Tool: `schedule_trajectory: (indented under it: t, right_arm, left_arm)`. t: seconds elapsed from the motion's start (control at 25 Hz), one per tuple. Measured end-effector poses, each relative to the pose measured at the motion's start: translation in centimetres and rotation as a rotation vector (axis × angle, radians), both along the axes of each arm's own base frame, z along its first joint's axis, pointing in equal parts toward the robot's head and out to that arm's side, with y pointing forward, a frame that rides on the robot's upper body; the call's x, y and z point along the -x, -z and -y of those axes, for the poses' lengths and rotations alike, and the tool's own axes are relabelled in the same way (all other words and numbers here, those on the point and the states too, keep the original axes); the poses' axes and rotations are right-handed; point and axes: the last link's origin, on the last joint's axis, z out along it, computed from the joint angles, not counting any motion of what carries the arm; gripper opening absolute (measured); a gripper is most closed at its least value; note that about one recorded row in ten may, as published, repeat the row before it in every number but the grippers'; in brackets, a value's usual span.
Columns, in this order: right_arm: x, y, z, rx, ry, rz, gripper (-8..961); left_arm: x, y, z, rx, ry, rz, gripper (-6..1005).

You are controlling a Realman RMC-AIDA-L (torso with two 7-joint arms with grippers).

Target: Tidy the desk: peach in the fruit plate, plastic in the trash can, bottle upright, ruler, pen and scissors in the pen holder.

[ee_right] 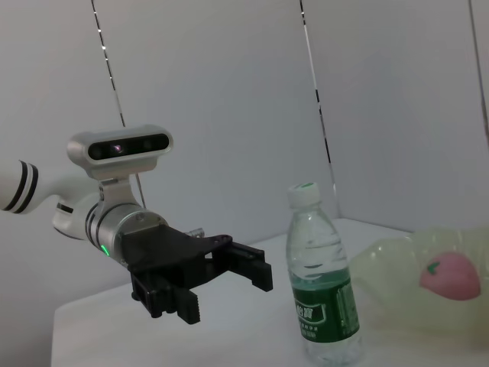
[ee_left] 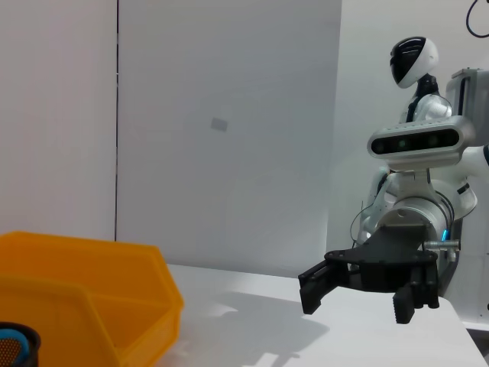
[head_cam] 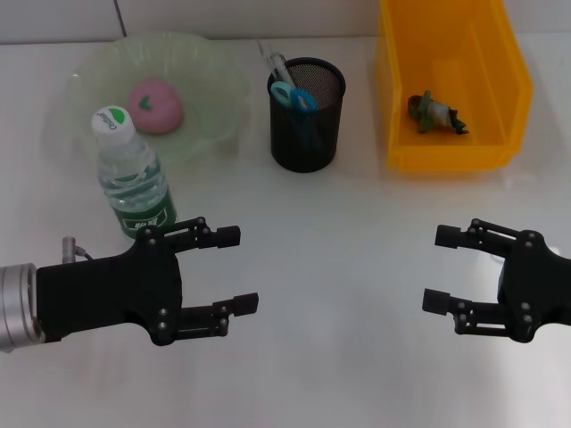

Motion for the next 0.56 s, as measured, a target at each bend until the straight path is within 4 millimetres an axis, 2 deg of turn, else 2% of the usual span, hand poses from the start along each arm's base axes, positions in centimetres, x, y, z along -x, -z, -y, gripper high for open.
schedule_trajectory:
  t: [0.56]
  right_arm:
    - [0.55, 0.43, -0.05, 0.022, -0.075, 0.026, 843]
  left_arm:
    - [-0.21, 0.08, -0.07, 0.005, -0.006, 0.011, 765]
